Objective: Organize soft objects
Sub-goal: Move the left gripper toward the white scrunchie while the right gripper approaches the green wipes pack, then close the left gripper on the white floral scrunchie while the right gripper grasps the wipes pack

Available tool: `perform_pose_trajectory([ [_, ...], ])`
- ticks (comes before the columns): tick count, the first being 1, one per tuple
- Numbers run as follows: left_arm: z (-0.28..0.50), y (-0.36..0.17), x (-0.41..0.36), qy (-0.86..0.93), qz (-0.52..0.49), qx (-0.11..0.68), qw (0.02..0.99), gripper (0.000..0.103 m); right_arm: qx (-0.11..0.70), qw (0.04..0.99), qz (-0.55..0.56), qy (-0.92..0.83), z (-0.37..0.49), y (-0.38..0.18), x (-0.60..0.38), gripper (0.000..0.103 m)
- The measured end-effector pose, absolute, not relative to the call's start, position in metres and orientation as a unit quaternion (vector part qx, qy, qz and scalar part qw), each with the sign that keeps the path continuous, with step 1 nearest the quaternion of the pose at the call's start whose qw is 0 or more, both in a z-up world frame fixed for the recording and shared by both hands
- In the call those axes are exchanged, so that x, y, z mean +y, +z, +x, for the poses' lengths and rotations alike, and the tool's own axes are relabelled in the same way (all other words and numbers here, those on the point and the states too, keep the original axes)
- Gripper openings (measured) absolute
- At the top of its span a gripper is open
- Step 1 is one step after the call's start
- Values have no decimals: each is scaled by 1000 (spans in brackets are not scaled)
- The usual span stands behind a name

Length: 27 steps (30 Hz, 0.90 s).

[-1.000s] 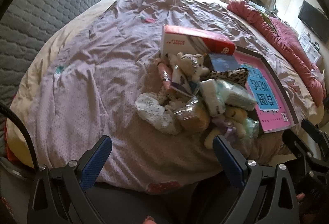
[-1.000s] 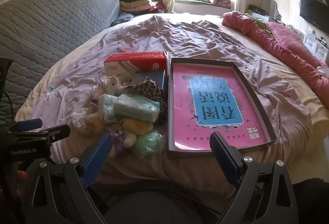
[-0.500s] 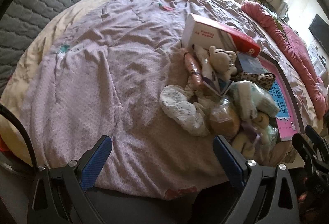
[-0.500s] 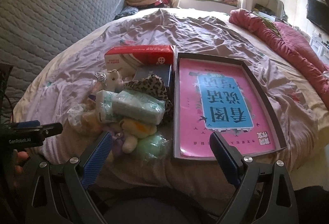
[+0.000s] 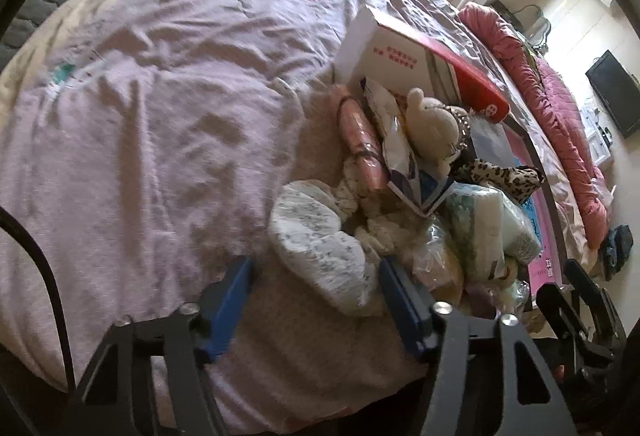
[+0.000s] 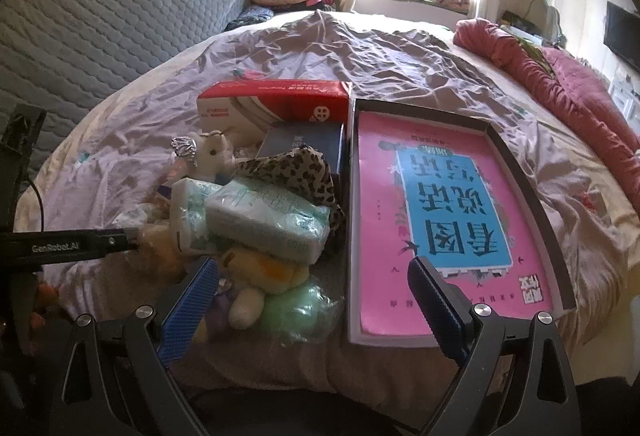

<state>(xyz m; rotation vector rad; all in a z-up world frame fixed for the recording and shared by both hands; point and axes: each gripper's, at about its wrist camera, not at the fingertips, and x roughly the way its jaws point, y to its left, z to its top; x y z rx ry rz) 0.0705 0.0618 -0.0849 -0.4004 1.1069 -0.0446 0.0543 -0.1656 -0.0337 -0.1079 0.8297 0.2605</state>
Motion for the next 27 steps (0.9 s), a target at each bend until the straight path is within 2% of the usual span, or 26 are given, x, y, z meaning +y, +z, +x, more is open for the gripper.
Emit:
perform_pose_trajectory([
  [2,74,-85,61,-23,-194,520,832,56,399,906,-51,133,58,-34,-162,96],
  [4,78,-85,60,-28,-199,517,832,47,398,906,-46,137,62,-35,-159,96],
  [13,88,-89,65,-40,-206,502,839,28,419,898,0,137,88,-46,-156,96],
  [16,89,-88,61,-44,-195,497,845,25,421,895,20,145,91,-45,-153,96],
  [23,88,-87,58,-51,-191,489,850,23,432,891,26,133,102,-50,-142,96],
  [27,89,-87,59,-54,-190,485,852,17,445,886,44,125,108,-56,-144,96],
])
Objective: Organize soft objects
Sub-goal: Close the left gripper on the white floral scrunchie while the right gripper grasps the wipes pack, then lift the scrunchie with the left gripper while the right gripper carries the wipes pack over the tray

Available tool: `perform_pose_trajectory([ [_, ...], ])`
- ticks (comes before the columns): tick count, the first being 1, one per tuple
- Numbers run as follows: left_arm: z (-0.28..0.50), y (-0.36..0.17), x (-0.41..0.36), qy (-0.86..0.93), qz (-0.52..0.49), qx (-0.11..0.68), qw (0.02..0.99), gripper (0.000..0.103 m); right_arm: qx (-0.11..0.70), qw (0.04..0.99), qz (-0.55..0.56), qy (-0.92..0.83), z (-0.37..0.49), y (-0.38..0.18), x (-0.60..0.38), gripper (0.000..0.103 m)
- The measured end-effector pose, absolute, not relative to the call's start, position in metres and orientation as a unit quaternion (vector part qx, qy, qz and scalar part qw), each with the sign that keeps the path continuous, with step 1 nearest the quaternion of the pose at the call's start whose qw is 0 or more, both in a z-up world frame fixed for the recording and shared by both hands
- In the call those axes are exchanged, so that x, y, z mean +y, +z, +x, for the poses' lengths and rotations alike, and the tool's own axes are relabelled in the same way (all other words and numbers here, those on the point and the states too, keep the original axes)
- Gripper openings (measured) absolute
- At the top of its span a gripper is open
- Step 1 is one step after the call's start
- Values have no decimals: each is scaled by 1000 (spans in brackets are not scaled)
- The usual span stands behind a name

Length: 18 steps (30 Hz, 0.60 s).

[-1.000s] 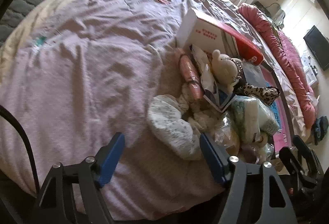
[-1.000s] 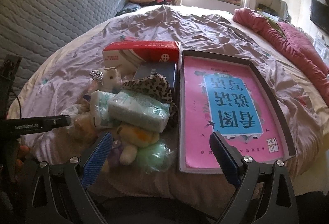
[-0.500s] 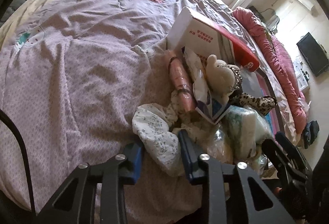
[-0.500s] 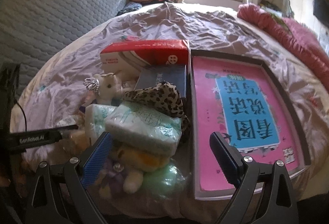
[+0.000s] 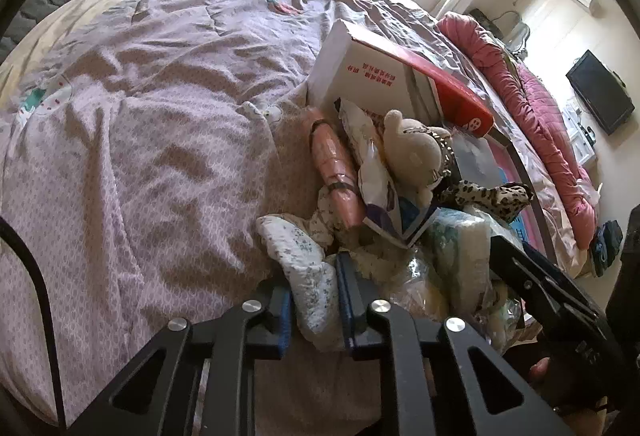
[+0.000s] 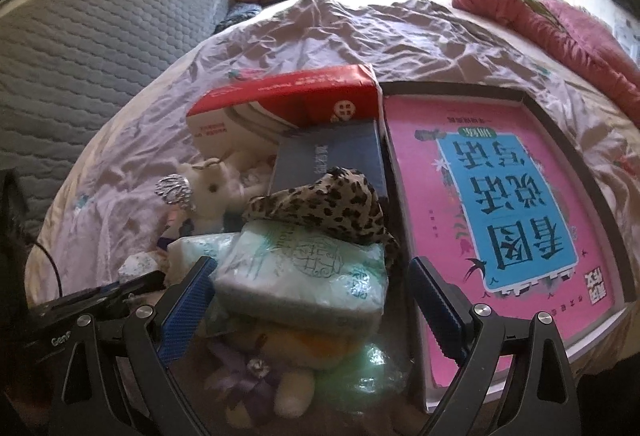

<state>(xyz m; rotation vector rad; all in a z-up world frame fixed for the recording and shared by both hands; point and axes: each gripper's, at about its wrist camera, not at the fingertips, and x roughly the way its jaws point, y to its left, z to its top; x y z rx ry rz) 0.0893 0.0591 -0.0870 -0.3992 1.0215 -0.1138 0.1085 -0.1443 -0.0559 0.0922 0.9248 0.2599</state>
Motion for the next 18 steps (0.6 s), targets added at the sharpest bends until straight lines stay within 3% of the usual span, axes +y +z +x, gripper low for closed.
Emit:
perform_pose_trajectory([
  [6,94,-85,61,-67,-195,472,857,10,443,887,47,124,114,-57,-145,95],
  [7,94,-85,62,-68,-195,472,857,10,441,887,45,128,114,-57,-144,92],
  [9,94,-85,63,-69,-197,471,857,10,452,878,47,146,116,-61,-143,78],
  [18,81,-70,58,-79,-183,446,873,9,437,880,58,175,102,-53,-152,75],
])
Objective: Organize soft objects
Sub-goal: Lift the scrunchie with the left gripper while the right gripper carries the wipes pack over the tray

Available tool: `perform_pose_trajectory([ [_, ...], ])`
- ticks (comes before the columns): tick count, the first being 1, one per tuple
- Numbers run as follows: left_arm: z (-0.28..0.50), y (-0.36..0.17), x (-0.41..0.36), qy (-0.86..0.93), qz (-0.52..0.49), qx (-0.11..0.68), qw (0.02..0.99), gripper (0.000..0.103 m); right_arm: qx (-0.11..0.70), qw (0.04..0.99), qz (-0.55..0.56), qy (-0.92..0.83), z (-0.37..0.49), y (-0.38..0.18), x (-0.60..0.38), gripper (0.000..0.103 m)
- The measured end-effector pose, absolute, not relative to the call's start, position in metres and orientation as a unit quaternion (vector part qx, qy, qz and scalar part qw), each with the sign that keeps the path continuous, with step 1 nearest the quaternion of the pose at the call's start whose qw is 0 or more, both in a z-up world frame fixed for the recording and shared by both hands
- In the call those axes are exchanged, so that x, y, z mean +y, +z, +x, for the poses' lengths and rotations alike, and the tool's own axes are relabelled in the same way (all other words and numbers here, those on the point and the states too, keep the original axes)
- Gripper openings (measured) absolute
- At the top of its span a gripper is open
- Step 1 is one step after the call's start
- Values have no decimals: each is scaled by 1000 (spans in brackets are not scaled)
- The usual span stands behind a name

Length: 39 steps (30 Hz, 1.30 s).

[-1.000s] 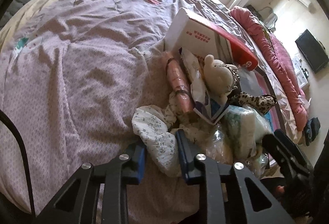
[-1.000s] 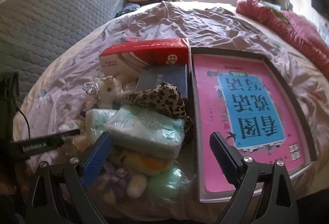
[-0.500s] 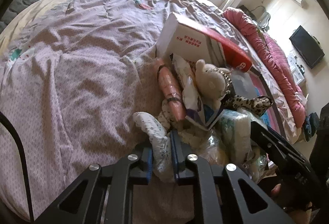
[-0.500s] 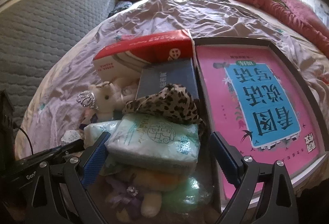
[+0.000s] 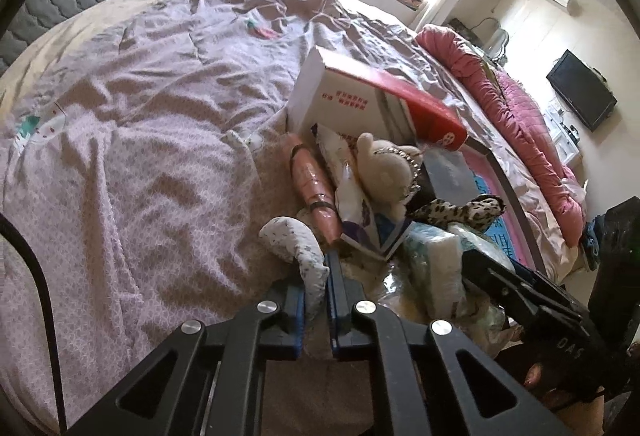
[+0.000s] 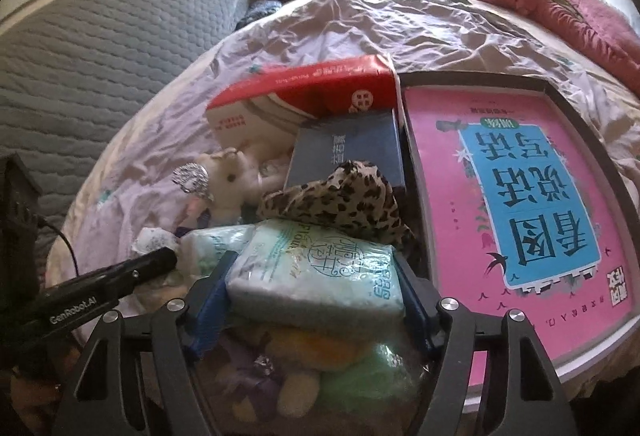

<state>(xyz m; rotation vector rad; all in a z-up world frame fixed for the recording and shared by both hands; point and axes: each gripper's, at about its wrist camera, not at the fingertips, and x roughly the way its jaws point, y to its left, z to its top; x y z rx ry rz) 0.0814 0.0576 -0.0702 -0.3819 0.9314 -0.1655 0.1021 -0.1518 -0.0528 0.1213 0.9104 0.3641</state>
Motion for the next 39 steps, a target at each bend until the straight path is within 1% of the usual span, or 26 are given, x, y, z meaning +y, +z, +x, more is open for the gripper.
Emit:
perform_pose_trajectory([
  [8,63,-39,63,-63,-170,395,901,8,398,897,67,180,85,-27,-162,75],
  [22,40,2,53,-62,-159,359,918,8,355,915,74,174,68,4,-181,75],
  [31,35,37,24,-72,-133,336,930,8,331,926,83,160,59,21,-204,75],
  [39,39,53,-16,-99,-109,336,930,9,312,934,102,139,55,31,-235,75],
])
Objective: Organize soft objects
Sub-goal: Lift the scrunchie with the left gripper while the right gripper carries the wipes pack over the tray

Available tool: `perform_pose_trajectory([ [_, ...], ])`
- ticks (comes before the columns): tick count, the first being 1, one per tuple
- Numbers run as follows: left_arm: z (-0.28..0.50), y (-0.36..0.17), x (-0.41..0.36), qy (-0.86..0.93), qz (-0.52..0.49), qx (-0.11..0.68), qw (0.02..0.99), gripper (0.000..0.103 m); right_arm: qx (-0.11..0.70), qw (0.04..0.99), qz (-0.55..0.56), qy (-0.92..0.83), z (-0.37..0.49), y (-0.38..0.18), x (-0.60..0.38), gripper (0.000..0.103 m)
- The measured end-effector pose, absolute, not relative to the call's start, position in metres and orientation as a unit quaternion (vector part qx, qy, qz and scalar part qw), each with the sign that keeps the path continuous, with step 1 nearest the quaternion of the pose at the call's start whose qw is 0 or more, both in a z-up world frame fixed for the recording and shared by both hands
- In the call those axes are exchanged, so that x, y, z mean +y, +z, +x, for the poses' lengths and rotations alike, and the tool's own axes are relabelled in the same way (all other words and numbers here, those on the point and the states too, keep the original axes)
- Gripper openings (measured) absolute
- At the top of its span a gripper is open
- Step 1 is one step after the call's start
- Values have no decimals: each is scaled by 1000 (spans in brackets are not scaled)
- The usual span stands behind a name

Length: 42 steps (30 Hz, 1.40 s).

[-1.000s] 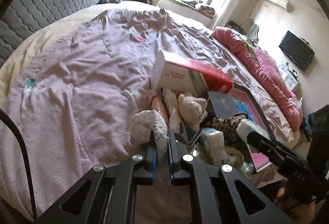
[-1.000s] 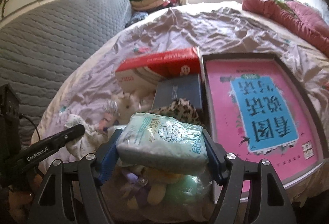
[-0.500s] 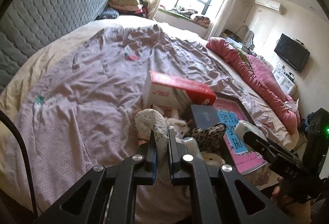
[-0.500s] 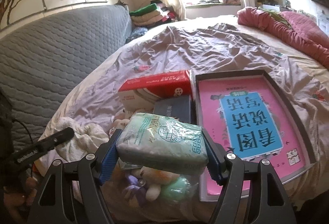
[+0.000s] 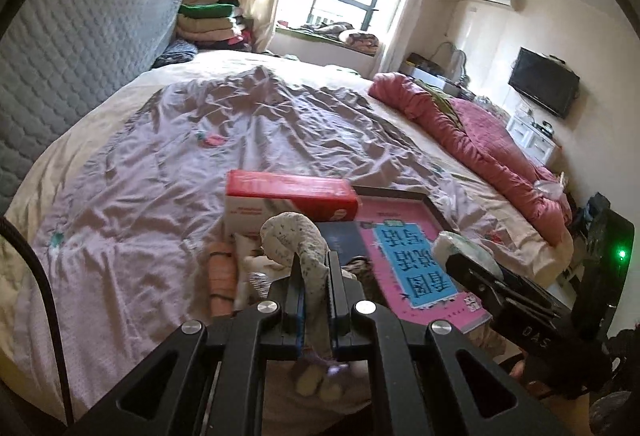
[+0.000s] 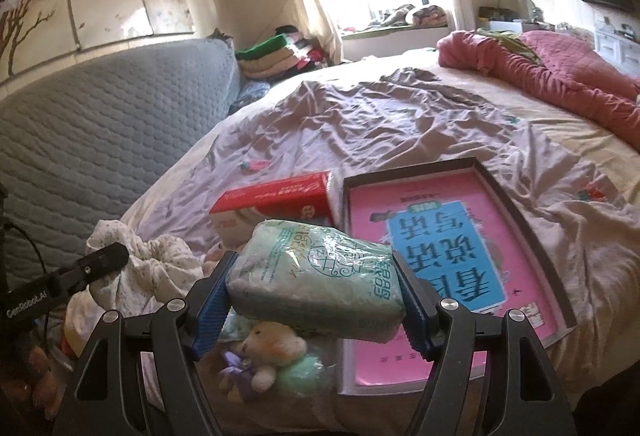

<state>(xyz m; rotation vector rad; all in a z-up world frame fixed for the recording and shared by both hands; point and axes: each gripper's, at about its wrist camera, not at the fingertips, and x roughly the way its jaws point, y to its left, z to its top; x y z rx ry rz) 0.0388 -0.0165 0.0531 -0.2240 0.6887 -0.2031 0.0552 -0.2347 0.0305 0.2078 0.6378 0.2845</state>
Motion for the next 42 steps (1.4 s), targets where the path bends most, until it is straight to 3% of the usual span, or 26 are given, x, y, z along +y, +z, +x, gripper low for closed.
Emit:
perform_pose_trajectory([
  [21,67,70,-141,-174,-47,352,919,9,271,948,146,84,58,51,-325,75],
  [42,98,18,-199,-187,-14,414,891,9,294,938,173,63,70,11,-377,75],
])
